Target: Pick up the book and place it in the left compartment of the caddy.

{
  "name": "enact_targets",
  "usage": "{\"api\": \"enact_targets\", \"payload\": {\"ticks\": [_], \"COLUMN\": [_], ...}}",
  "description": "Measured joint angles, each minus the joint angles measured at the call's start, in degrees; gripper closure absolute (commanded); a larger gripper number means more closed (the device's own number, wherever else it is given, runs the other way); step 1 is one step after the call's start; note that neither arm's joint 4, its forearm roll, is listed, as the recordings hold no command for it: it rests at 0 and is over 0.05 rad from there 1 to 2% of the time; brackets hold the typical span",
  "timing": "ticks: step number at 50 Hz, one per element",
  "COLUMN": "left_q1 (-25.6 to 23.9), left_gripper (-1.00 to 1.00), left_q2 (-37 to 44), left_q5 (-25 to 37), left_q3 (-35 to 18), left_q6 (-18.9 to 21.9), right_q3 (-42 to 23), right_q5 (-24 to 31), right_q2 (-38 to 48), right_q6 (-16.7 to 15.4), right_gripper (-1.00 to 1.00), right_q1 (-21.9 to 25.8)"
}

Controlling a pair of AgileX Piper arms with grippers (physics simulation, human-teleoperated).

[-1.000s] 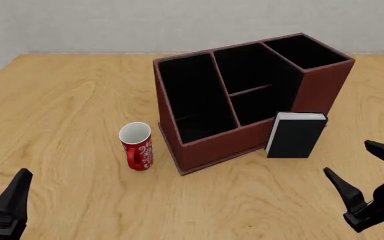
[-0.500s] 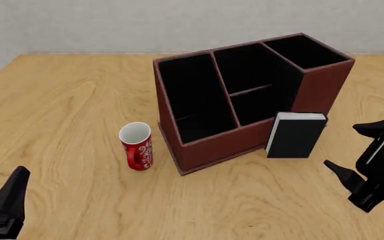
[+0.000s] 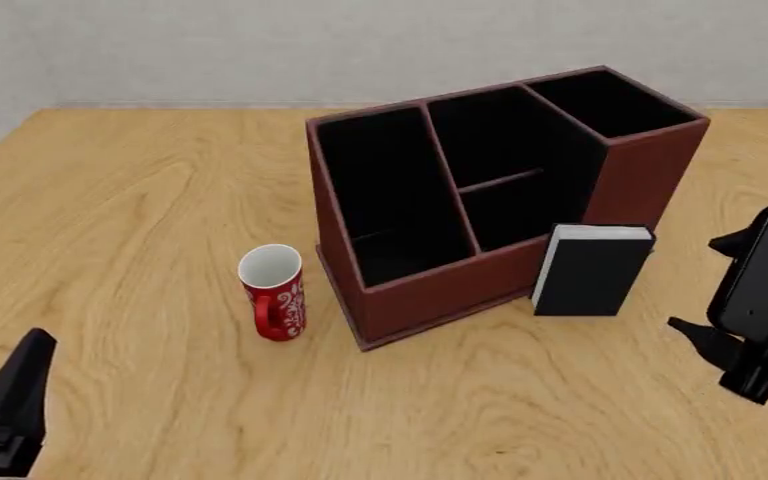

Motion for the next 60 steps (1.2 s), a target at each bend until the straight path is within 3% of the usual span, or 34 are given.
{"api": "enact_targets", "payload": {"ticks": [9,19,40,60], "left_q1": [-0.2,-0.2,1.1,3.0], "left_gripper": [-1.00,-1.00,-1.00,-1.00], "left_q2": [0.0,0.0,0.0,0.0], "left_q5": [0.6,1.0,1.8,0.2], "left_q3": [-1.1,-1.8,-2.7,-0.8], "left_q6": [0.0,0.2,1.1,0.9], "right_q3": [-2.9,-5.1,-9.2,-12.0], "right_q5": [-1.4,-4.4,-12.7,-13.7], "right_q2": [5.4,11.3,25.1,31.8], "right_q6": [-4.2,-6.4,-7.6,-9.1], "right_gripper": [-1.00,-1.00,-1.00,-1.00], "right_q1": [-3.0,-5.3,-6.6,-6.0]}}
